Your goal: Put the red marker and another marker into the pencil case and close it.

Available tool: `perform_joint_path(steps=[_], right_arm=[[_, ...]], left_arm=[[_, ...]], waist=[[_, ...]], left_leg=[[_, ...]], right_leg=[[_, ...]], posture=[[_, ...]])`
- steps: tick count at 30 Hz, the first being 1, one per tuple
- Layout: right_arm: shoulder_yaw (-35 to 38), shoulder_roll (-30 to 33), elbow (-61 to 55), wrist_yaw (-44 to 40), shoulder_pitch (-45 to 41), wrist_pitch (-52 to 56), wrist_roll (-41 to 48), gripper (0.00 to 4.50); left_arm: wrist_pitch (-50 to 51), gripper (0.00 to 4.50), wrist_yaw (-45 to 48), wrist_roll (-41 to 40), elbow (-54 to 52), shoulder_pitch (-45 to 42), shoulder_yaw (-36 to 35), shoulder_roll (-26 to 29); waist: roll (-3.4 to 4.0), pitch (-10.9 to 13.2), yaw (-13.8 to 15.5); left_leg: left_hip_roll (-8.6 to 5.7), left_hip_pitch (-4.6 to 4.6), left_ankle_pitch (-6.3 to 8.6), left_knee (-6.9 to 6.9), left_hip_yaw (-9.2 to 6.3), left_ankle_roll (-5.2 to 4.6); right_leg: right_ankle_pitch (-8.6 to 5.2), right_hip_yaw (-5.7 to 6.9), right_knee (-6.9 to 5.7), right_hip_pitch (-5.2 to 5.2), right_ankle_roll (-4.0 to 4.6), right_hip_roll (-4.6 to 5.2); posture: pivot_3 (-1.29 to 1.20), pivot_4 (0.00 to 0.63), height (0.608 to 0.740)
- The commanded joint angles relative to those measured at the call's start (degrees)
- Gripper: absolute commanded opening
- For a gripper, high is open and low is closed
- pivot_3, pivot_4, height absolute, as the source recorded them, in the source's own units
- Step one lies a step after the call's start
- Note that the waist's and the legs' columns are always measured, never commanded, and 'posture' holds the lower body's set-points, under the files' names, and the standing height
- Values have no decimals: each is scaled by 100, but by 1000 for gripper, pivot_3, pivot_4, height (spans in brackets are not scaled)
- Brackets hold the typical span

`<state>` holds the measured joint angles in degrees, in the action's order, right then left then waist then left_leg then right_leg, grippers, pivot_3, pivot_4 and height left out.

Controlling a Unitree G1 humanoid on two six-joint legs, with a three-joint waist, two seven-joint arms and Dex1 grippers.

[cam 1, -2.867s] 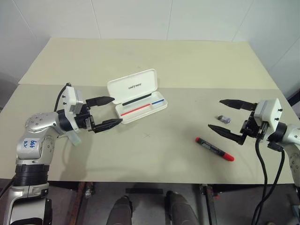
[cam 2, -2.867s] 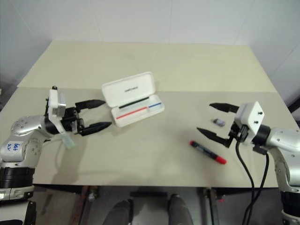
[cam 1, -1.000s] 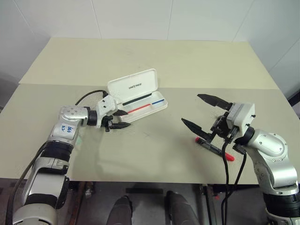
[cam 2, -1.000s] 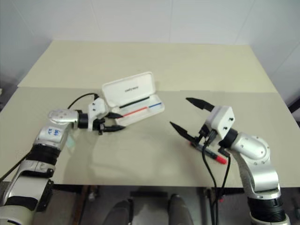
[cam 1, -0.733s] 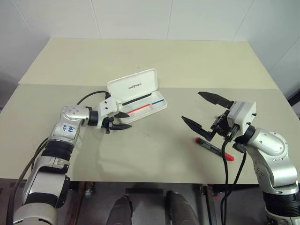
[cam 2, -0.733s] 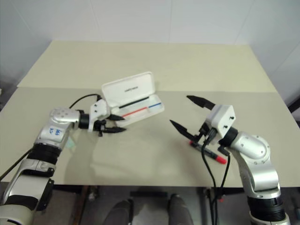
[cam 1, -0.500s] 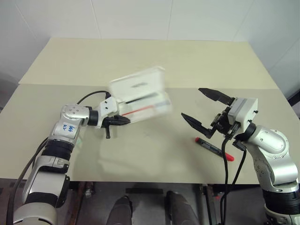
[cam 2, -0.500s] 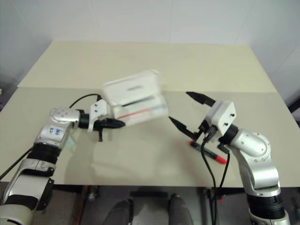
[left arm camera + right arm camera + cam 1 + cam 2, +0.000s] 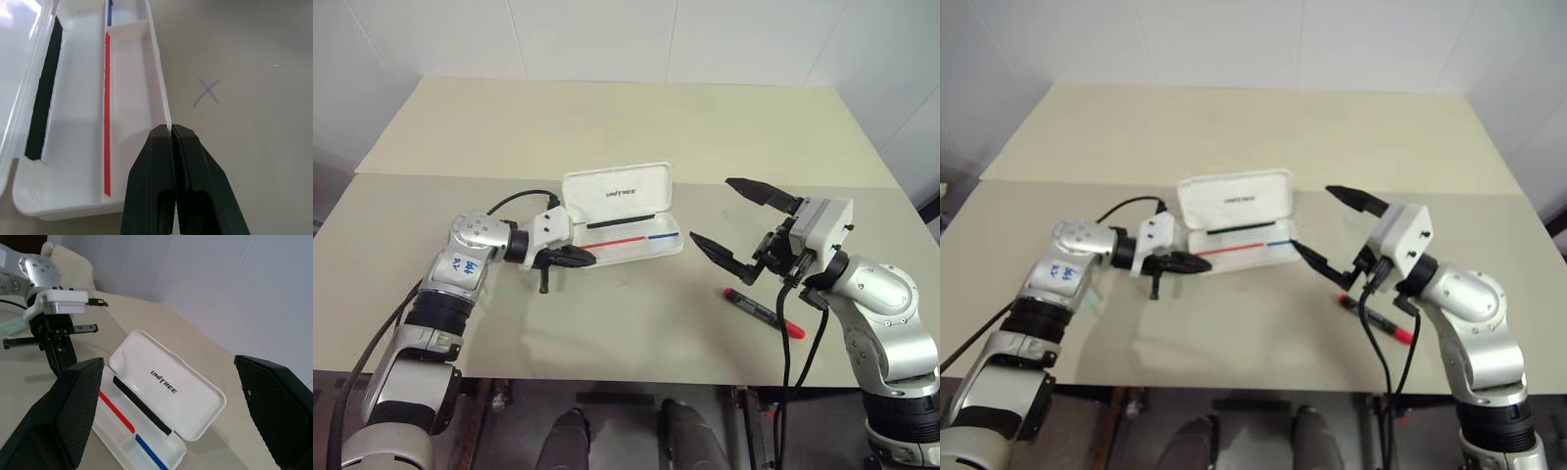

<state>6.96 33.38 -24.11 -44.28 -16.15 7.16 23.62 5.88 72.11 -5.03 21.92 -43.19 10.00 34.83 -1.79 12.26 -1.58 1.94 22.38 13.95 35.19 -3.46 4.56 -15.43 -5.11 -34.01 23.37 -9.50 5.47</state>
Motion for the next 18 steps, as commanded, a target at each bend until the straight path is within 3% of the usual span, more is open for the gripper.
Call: perform_joint_path(steps=[1, 18], right_arm=[[110, 85, -128, -39, -33, 0, 128, 4500], [208, 209, -155, -126, -20, 107, 199, 4500]], left_arm=[[209, 16, 133, -294, -613, 34, -140, 84], [124, 16, 680, -419, -1321, 787, -29, 516]], waist=[[0, 0, -3], [0, 0, -8]], left_leg=[[0, 0, 0, 0, 0, 0], [0, -3, 0, 0, 0, 0]], right_leg=[[0, 0, 0, 0, 0, 0], [-1, -2, -4, 1, 3, 0]], posture=[[0, 150, 740], [0, 150, 740]])
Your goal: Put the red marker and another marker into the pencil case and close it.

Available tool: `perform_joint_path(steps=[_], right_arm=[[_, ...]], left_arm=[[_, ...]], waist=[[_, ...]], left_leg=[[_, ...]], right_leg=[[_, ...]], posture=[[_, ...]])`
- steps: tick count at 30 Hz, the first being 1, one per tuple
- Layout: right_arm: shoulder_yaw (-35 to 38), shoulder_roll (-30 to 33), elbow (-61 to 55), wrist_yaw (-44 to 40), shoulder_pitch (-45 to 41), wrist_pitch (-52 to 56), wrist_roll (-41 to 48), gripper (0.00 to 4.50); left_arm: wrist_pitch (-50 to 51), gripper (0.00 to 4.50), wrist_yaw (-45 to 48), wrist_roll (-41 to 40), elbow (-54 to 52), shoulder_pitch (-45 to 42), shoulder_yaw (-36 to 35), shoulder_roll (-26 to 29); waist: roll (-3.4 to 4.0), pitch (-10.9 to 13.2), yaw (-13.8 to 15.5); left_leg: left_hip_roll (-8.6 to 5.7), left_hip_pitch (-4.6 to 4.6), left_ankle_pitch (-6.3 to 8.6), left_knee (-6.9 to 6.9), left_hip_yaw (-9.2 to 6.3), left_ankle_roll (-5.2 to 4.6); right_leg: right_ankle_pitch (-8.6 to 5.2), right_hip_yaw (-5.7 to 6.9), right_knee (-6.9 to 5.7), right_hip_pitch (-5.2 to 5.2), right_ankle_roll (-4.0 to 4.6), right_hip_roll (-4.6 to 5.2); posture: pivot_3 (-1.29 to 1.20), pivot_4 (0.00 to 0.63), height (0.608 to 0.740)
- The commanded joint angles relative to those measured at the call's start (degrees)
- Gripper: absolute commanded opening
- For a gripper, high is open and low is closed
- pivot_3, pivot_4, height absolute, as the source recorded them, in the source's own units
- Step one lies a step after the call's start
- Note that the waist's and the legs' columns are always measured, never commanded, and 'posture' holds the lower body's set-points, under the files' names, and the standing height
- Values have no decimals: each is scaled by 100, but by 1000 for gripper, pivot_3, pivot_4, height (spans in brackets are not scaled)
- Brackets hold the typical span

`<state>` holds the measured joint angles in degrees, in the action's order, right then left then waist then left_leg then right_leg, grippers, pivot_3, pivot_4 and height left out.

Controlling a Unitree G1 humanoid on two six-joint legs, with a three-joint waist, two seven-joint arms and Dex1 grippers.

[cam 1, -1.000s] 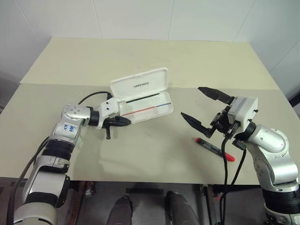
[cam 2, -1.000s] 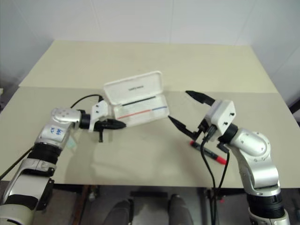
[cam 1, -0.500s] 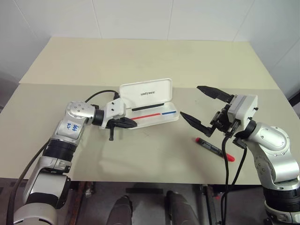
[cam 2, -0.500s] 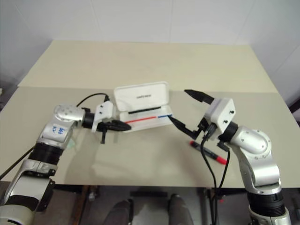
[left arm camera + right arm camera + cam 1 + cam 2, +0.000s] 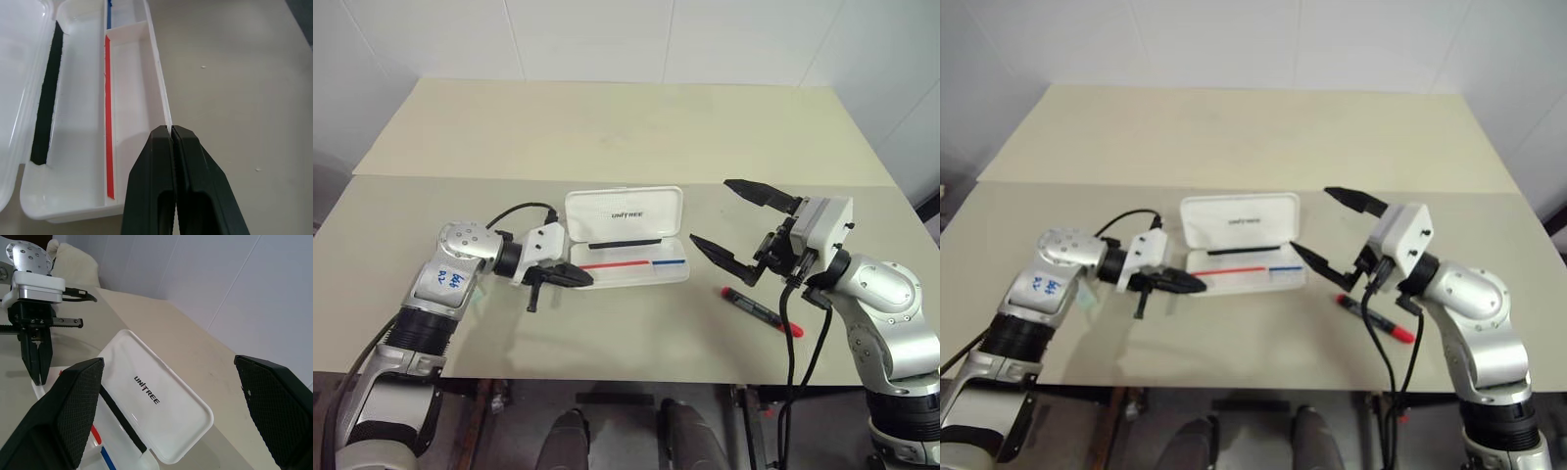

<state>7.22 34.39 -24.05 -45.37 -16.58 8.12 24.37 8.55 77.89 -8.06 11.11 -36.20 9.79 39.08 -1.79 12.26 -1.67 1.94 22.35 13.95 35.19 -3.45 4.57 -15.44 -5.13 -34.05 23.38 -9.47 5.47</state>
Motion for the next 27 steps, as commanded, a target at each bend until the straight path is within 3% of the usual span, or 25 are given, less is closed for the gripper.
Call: perform_joint_path(steps=[1, 12, 16, 19, 27], right_arm=[[190, 125, -179, -18, 52, 30, 134, 4500], [175, 199, -185, -27, 76, 58, 192, 4500], [150, 181, -189, -20, 108, 70, 204, 4500], [144, 168, -183, -32, 153, 68, 218, 4500], [137, 149, -71, -119, 252, 117, 336, 4500]], left_arm=[[-172, 16, 105, -105, -250, 145, -3, 89], [-675, 16, 354, -21, -31, 259, 47, 102], [-577, 16, 318, -327, -45, 266, -154, -3], [-342, 1011, 301, -570, -173, 266, -265, -9], [1204, 3713, 74, -2268, -1203, 545, -1211, 28]], waist=[[0, 0, 1], [0, 0, -2], [0, 0, -3], [0, 0, 0], [0, 0, -13]], left_leg=[[0, 0, 0, 0, 0, 0], [0, -1, -1, 1, 0, -1], [0, -1, -1, 1, 0, -1], [0, 0, -1, 1, 0, -1], [0, -2, 0, 1, -1, -1]], right_leg=[[0, 0, 0, 0, 0, 0], [0, 0, -2, 0, 1, 0], [-1, 0, -2, 0, 1, 0], [0, 0, -2, 0, 1, 0], [-1, 0, -6, 0, 1, 0]], posture=[[0, 150, 740], [0, 150, 740], [0, 150, 740], [0, 150, 740], [0, 150, 740]])
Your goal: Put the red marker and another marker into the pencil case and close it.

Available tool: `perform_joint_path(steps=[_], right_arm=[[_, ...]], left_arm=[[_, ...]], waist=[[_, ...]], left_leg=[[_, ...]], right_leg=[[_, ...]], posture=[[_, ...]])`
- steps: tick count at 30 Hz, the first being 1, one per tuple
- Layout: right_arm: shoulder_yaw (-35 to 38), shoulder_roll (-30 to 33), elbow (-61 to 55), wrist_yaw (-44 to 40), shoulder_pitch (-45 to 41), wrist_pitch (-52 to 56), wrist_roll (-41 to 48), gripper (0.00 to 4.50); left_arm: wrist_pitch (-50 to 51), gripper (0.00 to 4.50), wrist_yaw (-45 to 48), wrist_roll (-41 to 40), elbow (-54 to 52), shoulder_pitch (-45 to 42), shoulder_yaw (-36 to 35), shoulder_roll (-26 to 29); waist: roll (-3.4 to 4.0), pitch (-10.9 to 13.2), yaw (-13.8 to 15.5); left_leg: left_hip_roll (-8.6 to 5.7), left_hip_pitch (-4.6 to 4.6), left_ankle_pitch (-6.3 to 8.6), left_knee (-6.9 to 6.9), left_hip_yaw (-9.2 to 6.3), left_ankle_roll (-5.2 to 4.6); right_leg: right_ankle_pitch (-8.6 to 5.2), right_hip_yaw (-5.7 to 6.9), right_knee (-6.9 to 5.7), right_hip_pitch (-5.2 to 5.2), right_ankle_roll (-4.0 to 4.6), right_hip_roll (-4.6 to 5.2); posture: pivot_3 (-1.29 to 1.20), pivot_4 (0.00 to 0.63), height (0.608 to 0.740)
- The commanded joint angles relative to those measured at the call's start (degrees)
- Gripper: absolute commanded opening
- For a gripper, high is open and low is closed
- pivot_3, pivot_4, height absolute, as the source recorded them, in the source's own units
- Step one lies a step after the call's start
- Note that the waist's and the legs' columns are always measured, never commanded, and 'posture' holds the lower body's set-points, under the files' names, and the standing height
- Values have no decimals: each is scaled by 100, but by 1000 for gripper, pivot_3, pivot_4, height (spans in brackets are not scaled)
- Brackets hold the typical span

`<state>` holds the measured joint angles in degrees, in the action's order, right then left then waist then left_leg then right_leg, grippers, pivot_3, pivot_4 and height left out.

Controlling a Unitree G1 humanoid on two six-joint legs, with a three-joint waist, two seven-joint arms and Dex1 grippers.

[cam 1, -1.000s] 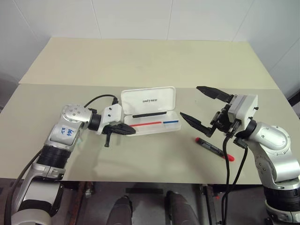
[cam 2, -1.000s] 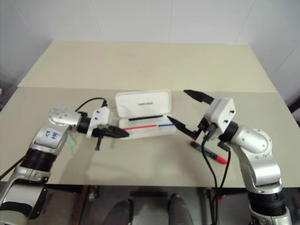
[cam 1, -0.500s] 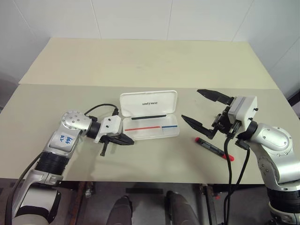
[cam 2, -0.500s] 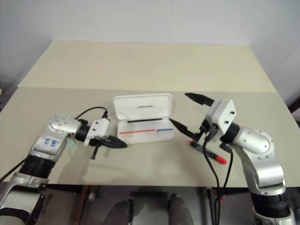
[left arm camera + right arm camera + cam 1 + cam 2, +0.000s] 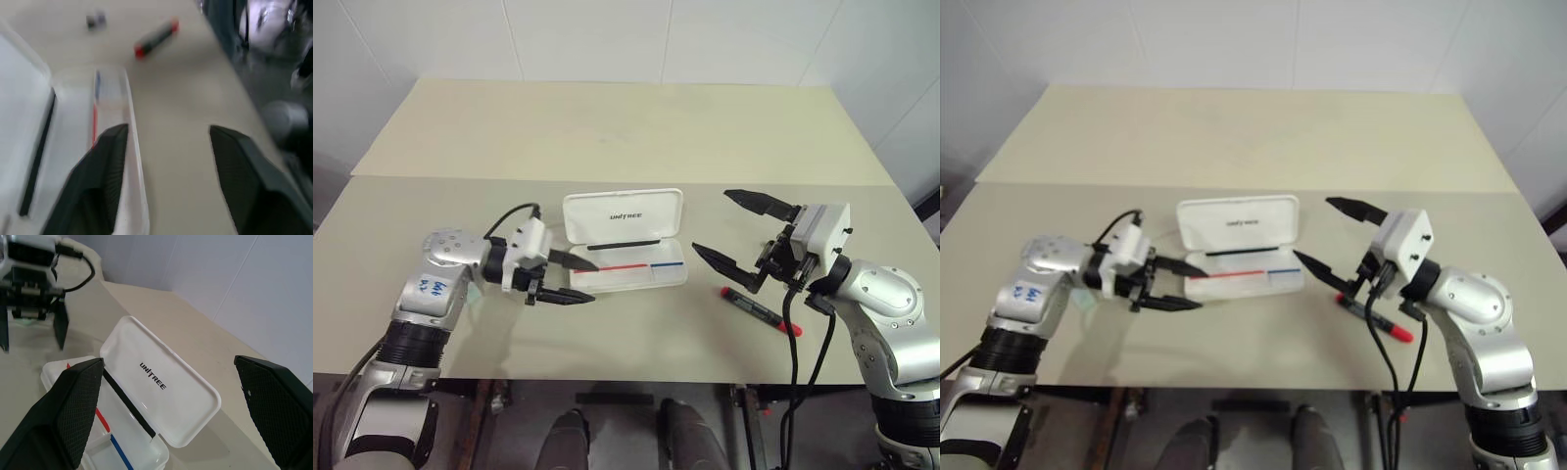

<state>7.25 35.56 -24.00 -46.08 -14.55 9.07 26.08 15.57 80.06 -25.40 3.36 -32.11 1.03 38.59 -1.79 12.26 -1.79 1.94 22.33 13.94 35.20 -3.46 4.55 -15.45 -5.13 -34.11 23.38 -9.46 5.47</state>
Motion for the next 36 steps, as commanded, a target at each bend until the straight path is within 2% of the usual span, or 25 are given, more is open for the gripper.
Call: perform_joint_path(steps=[1, 2, 3, 13, 22, 24, 28, 36], right_arm=[[153, 49, -70, -65, 93, 40, 183, 4500], [196, 86, -69, -92, 181, 77, 215, 4500], [249, 135, -71, -129, 283, 125, 251, 4500], [1131, 965, 512, -793, 1708, 355, 306, 4500], [1221, 1103, 1313, -1333, 2126, 196, 157, 4500], [1163, 1096, 1462, -1429, 2060, 160, 112, 4500], [927, 1098, 1960, -1691, 1905, -18, -108, 4500], [904, 1020, 2429, -1809, 2038, -312, -337, 4500]], left_arm=[[696, 4070, -222, -661, -552, 195, -427, 118], [802, 4387, -331, -766, -672, 264, -559, 135], [918, 4453, -425, -875, -781, 333, -676, 153], [1504, 4453, -949, -1642, -1242, 730, -1541, 279], [1563, 4453, -427, -1676, -1316, 905, -1286, 649], [1473, 4453, -327, -1582, -1170, 830, -1215, 680], [1126, 4453, -57, -1297, -800, 598, -1026, 712], [998, 4453, -53, -1233, -697, 511, -1020, 729]], waist=[[0, 0, -2], [0, 0, 0], [-1, 0, 3], [-2, -1, 15], [-2, -1, -8], [-2, -1, -7], [-2, -1, -9], [-2, 0, -5]], left_leg=[[0, -1, 0, 0, 0, 0], [0, -2, 0, 0, 0, 0], [0, -2, 0, 0, 0, 0], [0, -3, 0, 5, 0, 0], [0, -8, -5, 12, 6, 0], [0, -8, -5, 22, 9, 0], [0, -8, -5, 45, 8, 0], [0, -9, -5, 45, 8, -1]], right_leg=[[0, 0, 0, -1, 0, 0], [0, 0, -1, 0, 0, 0], [0, 0, -2, 0, 0, 0], [-6, 0, 4, -5, 12, 1], [-19, -4, 6, -6, 38, 1], [-49, -6, 8, -8, 95, 1], [-45, -6, 7, -18, 93, 0], [-44, -6, 7, -22, 92, 1]], posture=[[0, 150, 740], [0, 150, 740], [0, 150, 740], [0, 150, 740], [0, 150, 740], [0, 150, 740], [0, 150, 740], [0, 150, 740]])
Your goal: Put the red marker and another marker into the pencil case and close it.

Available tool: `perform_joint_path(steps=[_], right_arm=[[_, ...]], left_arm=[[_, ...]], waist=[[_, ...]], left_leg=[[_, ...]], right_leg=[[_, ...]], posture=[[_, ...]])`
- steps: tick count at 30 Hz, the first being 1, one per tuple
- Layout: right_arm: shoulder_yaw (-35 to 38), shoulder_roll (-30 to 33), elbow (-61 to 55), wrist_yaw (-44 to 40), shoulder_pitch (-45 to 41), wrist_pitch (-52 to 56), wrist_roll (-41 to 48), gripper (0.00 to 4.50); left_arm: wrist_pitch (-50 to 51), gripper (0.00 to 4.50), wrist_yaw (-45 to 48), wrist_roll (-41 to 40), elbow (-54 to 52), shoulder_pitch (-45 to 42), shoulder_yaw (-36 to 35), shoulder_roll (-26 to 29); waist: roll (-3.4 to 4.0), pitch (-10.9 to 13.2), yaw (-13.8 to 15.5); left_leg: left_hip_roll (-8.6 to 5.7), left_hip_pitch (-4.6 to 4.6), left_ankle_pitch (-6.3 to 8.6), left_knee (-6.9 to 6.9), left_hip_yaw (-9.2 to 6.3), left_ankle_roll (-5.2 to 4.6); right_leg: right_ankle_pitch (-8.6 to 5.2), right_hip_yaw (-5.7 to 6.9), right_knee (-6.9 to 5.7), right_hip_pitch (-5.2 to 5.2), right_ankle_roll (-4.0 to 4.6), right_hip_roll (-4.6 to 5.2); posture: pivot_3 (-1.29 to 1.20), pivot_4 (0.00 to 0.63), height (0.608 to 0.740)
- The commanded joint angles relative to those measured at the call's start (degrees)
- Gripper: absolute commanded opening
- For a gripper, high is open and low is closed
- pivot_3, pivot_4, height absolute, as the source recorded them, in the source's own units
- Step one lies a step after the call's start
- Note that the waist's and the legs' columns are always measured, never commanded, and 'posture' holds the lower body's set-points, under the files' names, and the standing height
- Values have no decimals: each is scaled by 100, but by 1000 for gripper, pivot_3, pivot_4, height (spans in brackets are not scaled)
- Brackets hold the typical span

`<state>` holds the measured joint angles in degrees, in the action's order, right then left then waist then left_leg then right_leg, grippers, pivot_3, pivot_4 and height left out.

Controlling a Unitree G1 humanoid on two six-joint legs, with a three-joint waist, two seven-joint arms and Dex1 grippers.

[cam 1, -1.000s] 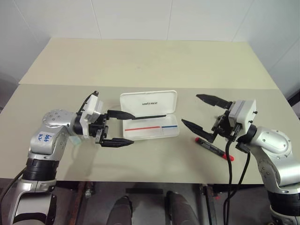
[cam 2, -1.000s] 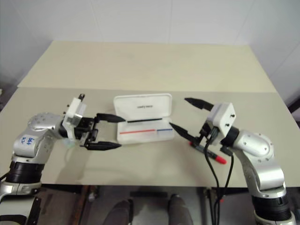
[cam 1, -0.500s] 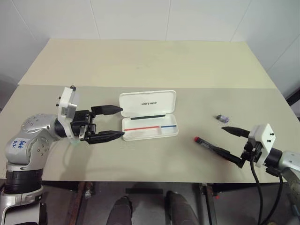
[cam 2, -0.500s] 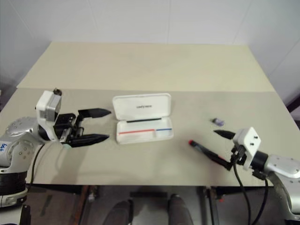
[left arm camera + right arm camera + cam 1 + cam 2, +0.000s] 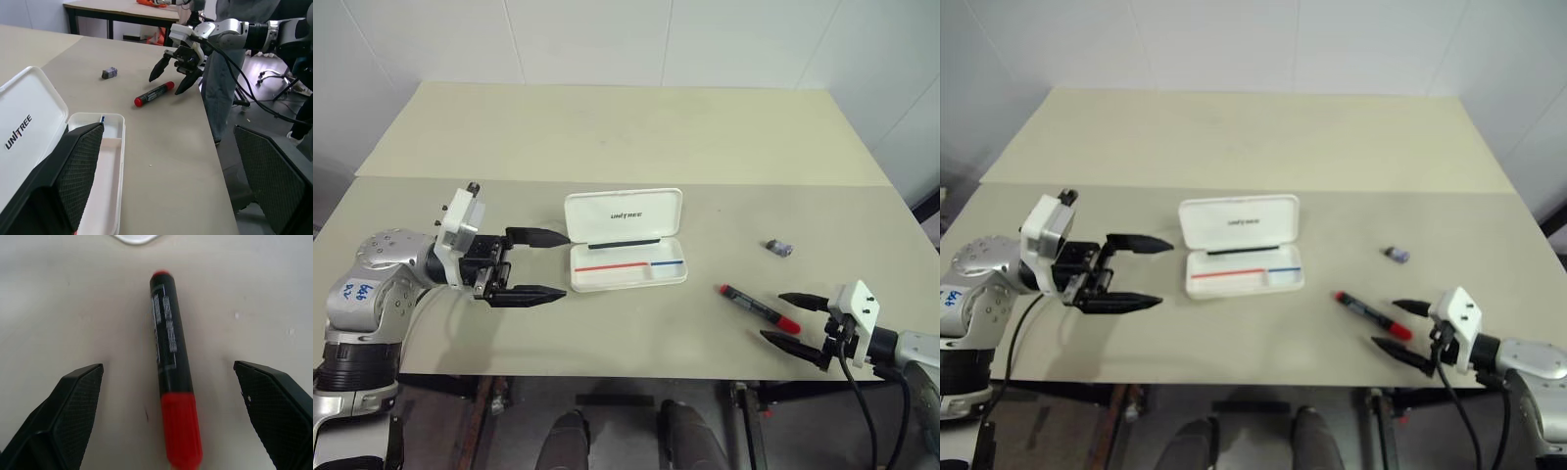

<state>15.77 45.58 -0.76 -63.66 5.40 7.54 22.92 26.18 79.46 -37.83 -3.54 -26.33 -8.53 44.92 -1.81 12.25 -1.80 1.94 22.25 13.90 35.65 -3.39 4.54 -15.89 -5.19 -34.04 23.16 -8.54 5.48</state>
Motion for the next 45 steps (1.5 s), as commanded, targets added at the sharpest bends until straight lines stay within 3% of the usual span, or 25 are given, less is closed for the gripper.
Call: perform_joint_path(steps=[1, 2, 5, 13, 24, 31, 38, 40, 45], right_arm=[[31, 5, 168, -57, 31, -189, -42, 4500], [-4, -15, 262, -51, -1, -222, -80, 4500], [-88, -72, 500, -39, -156, -288, -133, 3547], [-162, -117, 363, -39, -444, -262, -42, 599], [-81, 153, -295, -61, -935, -185, 29, 584], [-982, -27, -764, -203, -2534, 127, 40, 584], [-2330, -840, 493, -703, -3849, -872, -812, 584], [-2560, -1077, 991, -812, -4140, -1190, -974, 584], [-2857, -1642, 2251, -954, -4873, -1804, -1319, 584]], left_arm=[[-64, 4453, 7, 12, -4, -65, -61, 99], [-73, 4453, 8, 20, 5, -70, -54, 98], [-117, 4500, 3, 51, 72, -157, -23, 70], [-259, 4500, 34, 121, 221, -277, 60, 29], [-819, 4500, 7, 450, 554, -112, -41, 95], [-1041, 4500, -18, 516, 646, 352, -261, 226], [-1124, 4500, -338, 528, 579, 530, -365, 117], [-1138, 4500, -448, 515, 519, 574, -404, 85], [-1137, 4500, -683, 455, 308, 771, -495, 33]], waist=[[0, 0, -4], [0, 0, -5], [0, 0, -11], [0, 0, -12], [1, 1, -25], [1, 2, -133], [-1, 2, -115], [-1, 2, -109], [-1, 2, -164]], left_leg=[[0, 0, 0, 0, 0, 0], [0, 0, 0, 1, 0, 0], [0, -2, 0, 4, 0, 0], [0, -4, 0, 14, -1, 0], [0, -5, 0, 17, -1, 0], [4, -5, 0, 16, -4, 0], [4, 0, 1, 7, -5, -1], [3, 4, 3, 1, -5, -1], [4, 8, 5, -21, -3, 1]], right_leg=[[0, 0, 0, 0, -1, 0], [1, 0, -1, 0, -1, 0], [1, 0, -2, -2, -2, 0], [3, 0, -3, -11, -4, 0], [5, -1, -4, -11, -7, -1], [6, 1, -6, -10, -6, -2], [13, 2, -7, -5, -19, -2], [52, 2, -7, 2, -91, -2], [49, 2, -24, 27, -90, -3]], posture=[[0, 150, 740], [0, 150, 740], [0, 150, 740], [0, 150, 740], [0, 150, 740], [0, 150, 740], [0, 150, 740], [0, 150, 740], [0, 150, 740]])
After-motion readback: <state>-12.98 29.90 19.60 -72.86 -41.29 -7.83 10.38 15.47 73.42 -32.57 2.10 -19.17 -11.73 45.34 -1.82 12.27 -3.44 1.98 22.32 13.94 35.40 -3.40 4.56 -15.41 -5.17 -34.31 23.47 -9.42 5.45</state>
